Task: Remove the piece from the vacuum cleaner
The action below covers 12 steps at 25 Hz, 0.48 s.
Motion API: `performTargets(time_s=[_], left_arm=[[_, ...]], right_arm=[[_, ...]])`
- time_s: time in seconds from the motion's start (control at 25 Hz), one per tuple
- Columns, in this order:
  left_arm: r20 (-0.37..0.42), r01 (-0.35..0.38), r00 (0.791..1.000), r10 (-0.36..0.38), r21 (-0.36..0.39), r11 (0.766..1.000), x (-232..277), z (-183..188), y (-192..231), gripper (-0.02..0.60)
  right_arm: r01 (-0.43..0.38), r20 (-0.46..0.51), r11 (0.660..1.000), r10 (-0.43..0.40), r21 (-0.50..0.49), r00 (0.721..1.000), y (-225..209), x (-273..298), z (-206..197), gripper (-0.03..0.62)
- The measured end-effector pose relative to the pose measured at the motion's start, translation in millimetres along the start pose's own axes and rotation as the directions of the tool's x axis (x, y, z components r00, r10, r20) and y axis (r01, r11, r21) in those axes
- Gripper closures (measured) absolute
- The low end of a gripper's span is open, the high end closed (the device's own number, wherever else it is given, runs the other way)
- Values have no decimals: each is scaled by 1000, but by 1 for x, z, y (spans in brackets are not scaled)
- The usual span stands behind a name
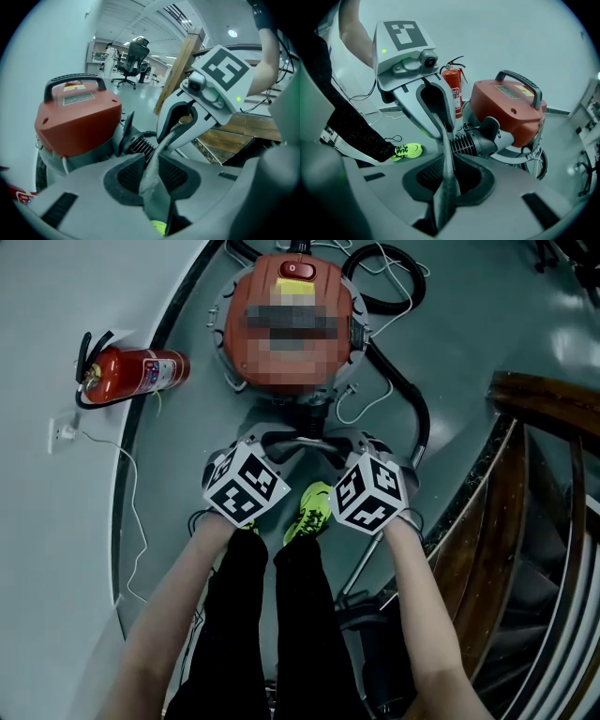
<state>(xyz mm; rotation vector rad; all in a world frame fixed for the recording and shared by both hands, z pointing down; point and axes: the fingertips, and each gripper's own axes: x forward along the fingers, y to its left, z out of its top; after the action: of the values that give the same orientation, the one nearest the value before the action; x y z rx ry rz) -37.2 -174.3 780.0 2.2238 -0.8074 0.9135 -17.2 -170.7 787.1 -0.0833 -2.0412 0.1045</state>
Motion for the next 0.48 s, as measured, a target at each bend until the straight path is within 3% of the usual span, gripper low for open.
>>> performTargets(time_s=[0.48], left_arm=[[-3,5,1000,-5,24,1000,-17,2,-22,488]], right_arm=[[-8,10,1000,8,-14,1000,21,-19,3,536]])
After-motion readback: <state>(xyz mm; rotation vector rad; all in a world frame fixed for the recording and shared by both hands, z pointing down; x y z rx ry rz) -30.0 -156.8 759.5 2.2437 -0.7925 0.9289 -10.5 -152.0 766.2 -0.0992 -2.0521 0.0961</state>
